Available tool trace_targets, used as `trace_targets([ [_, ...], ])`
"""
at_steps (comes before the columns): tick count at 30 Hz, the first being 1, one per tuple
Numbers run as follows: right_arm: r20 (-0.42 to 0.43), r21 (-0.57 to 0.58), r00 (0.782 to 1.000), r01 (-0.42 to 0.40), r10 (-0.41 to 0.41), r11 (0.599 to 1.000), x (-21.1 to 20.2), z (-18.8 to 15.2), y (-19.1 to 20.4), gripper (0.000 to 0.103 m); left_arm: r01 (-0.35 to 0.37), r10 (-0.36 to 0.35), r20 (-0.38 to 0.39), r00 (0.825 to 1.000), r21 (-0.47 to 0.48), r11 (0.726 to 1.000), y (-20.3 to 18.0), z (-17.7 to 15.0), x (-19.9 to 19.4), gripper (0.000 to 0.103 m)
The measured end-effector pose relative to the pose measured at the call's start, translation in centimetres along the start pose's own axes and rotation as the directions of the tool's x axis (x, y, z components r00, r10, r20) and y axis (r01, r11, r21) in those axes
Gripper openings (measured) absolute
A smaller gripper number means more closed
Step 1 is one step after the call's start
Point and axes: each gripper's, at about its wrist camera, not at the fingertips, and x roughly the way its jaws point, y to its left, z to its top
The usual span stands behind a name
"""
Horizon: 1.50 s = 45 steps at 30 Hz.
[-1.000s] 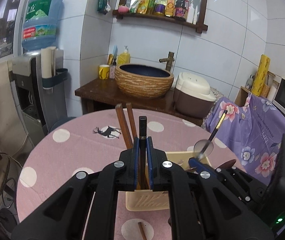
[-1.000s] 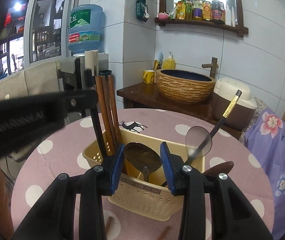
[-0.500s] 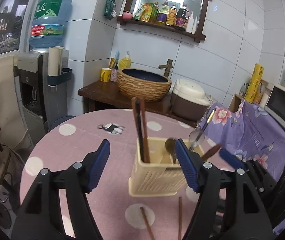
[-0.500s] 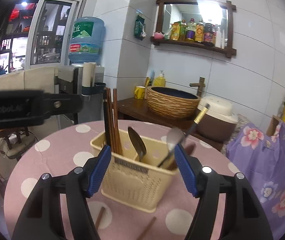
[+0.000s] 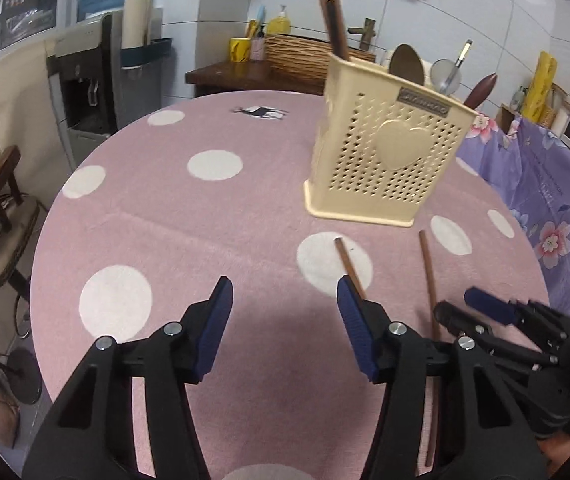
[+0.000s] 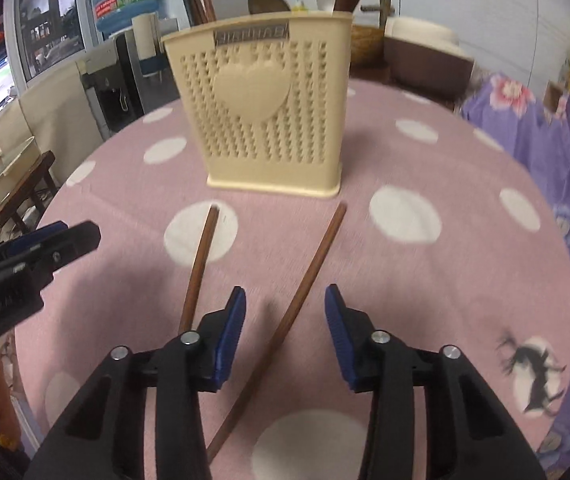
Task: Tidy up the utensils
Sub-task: 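Move both tools back to the two remaining brown chopsticks, then close the left tool on one brown chopstick while the right tool grasps the other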
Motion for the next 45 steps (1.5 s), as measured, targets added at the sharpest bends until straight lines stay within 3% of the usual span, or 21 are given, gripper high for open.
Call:
trace_targets([
  [7, -0.056, 0.035, 0.998, 0.02, -0.018, 0.999, 1.0, -1.9, 0.9, 0.03, 0.014, -0.014, -0.016, 1.0, 0.012, 1.0, -0.4, -1.3, 0.0, 0.055],
  [9, -0.048, 0.02, 0.998, 0.053, -0.052, 0.998, 0.9, -2.1, 1.0, 0.021, 0.02, -0.02, -0.024, 1.0, 0.018, 1.0, -0.7, -1.5, 0.2, 0.055],
  [12, -0.052, 0.021, 0.998, 0.038, -0.037, 0.999, 0.7, -2.4, 0.4, 0.013, 0.029, -0.029, -0.038, 0.999, 0.023, 0.999, -1.2, -1.6, 0.5, 0.055],
  [18, -0.055, 0.038, 0.998, 0.02, -0.018, 0.999, 0.0, -2.5, -1.6, 0.008, 0.064, -0.061, -0.061, 0.996, 0.05, 0.997, -2.5, -2.0, 0.7, 0.055],
  [25, -0.056, 0.082, 0.998, -0.003, 0.008, 0.997, -0.9, -3.7, -5.1, 0.008, 0.098, -0.089, -0.105, 0.991, 0.081, 0.992, -4.4, -2.8, 1.5, 0.054],
  [30, -0.047, 0.077, 0.999, -0.007, 0.011, 0.997, -1.1, -4.0, -5.1, 0.008, 0.09, -0.078, -0.127, 0.989, 0.089, 0.992, -5.4, -3.3, 2.3, 0.055],
  [37, 0.003, 0.093, 0.999, -0.051, 0.051, 0.994, -1.7, -3.9, -5.4, 0.025, 0.054, -0.04, -0.121, 0.992, 0.111, 0.992, -6.7, -2.4, 3.6, 0.054],
  [40, 0.011, 0.08, 0.999, -0.053, 0.052, 0.995, -1.9, -3.7, -5.5, 0.025, 0.026, -0.011, -0.112, 0.994, 0.128, 0.991, -7.2, -1.1, 4.8, 0.047],
  [43, 0.02, 0.074, 0.999, -0.052, 0.051, 0.996, -2.1, -3.6, -5.7, 0.025, -0.001, 0.019, -0.141, 0.99, 0.123, 0.992, -7.3, 0.3, 6.9, 0.034],
  [45, 0.019, 0.064, 0.999, -0.05, 0.049, 0.997, -2.0, -3.3, -5.8, 0.025, -0.012, 0.029, -0.162, 0.986, 0.109, 0.994, -7.2, 0.8, 8.1, 0.032],
])
